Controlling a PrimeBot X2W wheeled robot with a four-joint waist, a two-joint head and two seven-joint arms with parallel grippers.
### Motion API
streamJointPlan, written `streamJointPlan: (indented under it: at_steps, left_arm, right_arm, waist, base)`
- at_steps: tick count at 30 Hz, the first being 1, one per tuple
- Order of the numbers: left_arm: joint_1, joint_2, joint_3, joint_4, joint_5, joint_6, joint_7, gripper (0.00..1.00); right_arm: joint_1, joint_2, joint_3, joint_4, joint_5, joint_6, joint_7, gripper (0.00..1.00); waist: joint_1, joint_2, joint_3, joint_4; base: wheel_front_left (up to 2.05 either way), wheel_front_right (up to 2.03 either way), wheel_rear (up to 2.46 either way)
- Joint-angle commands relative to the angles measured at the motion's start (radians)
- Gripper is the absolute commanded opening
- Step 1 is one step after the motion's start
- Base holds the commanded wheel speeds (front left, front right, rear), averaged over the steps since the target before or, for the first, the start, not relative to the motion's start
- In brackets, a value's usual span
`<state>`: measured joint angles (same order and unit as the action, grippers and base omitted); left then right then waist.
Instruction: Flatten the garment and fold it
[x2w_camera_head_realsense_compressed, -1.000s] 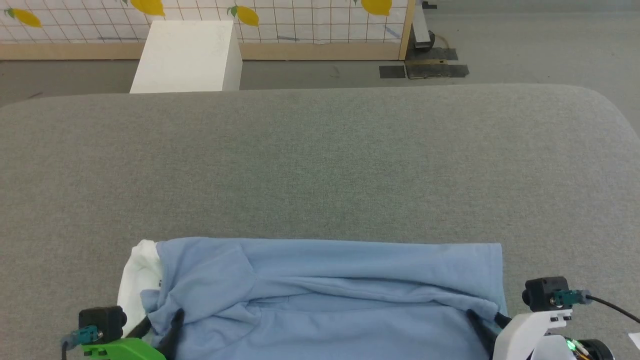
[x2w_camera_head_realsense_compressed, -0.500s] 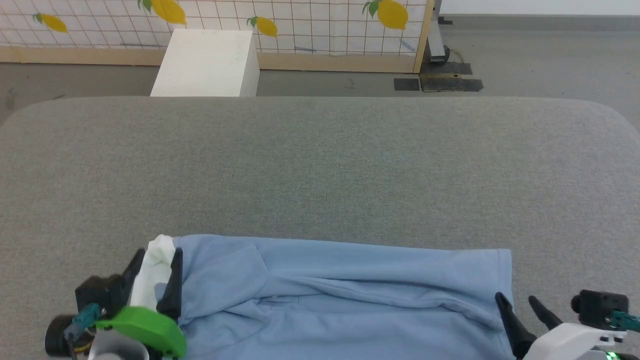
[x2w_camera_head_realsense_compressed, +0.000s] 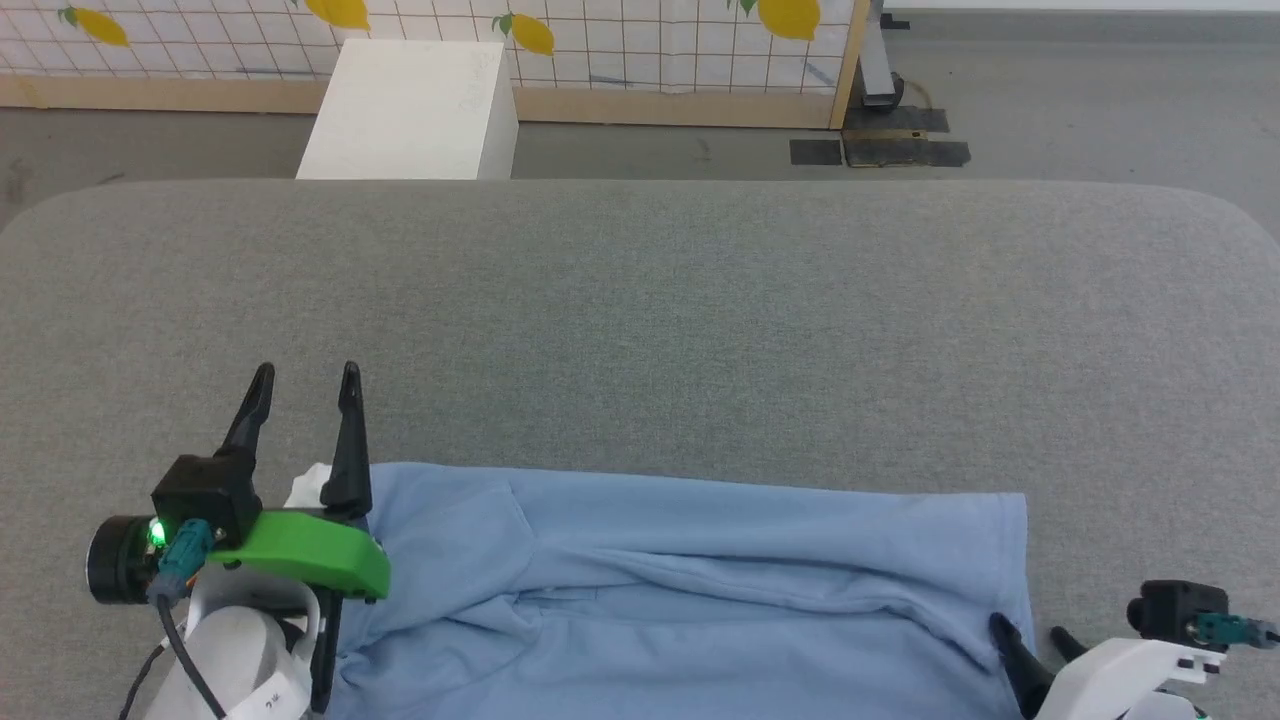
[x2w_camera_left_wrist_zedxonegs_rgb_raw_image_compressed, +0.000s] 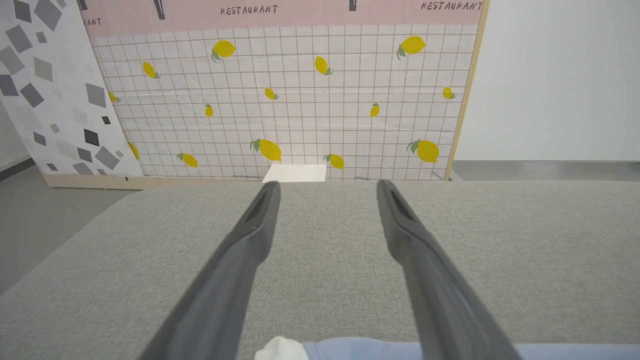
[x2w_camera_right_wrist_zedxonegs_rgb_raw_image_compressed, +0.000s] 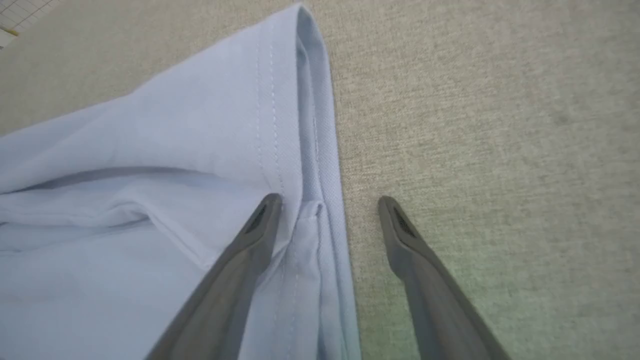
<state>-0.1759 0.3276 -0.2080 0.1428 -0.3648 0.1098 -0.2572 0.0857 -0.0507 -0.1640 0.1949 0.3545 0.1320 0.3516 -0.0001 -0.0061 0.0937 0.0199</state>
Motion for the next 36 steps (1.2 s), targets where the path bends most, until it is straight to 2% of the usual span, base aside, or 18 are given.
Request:
streamJointPlan:
  at_steps: [1,9,10,11,12,13,14,15,22,36]
  left_arm:
    - [-0.016,-0.015,0.014,0.008,0.02,-0.013,-0.004,1.0]
    - [-0.014,-0.079,0.078,0.035,0.083,-0.075,-0.004,1.0]
    - [-0.012,-0.084,0.084,0.038,0.088,-0.08,-0.004,1.0]
    - [-0.009,-0.091,0.089,0.043,0.093,-0.088,-0.004,1.0]
    - [-0.008,-0.096,0.093,0.046,0.099,-0.094,-0.004,1.0]
    - [-0.007,-0.102,0.099,0.049,0.105,-0.1,-0.004,1.0]
    - [-0.006,-0.106,0.104,0.051,0.109,-0.104,-0.004,1.0]
    - [-0.006,-0.11,0.11,0.054,0.115,-0.109,-0.004,1.0]
    - [-0.006,-0.133,0.144,0.068,0.143,-0.135,-0.004,1.0]
    - [0.007,-0.171,0.192,0.067,0.187,-0.171,-0.005,1.0]
  right_arm:
    - [-0.019,0.0,0.005,0.024,-0.016,-0.001,0.03,1.0]
    - [-0.032,0.0,0.067,0.073,-0.02,-0.001,0.18,1.0]
    - [-0.028,0.0,0.077,0.07,-0.016,-0.001,0.198,0.97]
    - [-0.022,0.0,0.089,0.065,-0.01,-0.001,0.222,0.58]
    - [-0.016,0.0,0.1,0.059,-0.004,-0.001,0.24,0.37]
    - [-0.01,0.0,0.111,0.046,0.002,-0.001,0.256,0.24]
    - [-0.006,0.0,0.114,0.032,0.002,-0.001,0.257,0.02]
    - [-0.004,0.0,0.114,0.015,0.002,-0.001,0.252,0.0]
    - [-0.019,0.0,0.044,-0.031,-0.037,-0.001,0.198,0.0]
    - [-0.083,0.0,-0.367,-0.008,-0.286,-0.001,0.076,0.0]
  waist:
    - [0.0001,0.0061,0.0,-0.001]
    - [0.0001,0.0061,-0.001,-0.006]
    - [0.0001,0.0061,-0.001,-0.006]
    - [0.0001,0.0061,-0.002,-0.006]
    - [0.0001,0.0061,-0.002,-0.005]
    - [0.0001,0.0061,-0.002,-0.005]
    - [0.0001,0.0061,-0.002,-0.005]
    - [0.0001,0.0061,-0.001,-0.005]
    - [0.0001,0.0061,0.0,-0.006]
    - [0.0001,0.0061,0.005,-0.006]
  base:
    - [0.0,0.0,0.0]
    - [0.0,0.0,0.0]
    - [0.0,0.0,0.0]
    - [0.0,0.0,0.0]
    - [0.0,0.0,0.0]
    - [0.0,0.0,0.0]
    - [0.0,0.0,0.0]
    - [0.0,0.0,0.0]
    - [0.0,0.0,0.0]
    - [0.0,0.0,0.0]
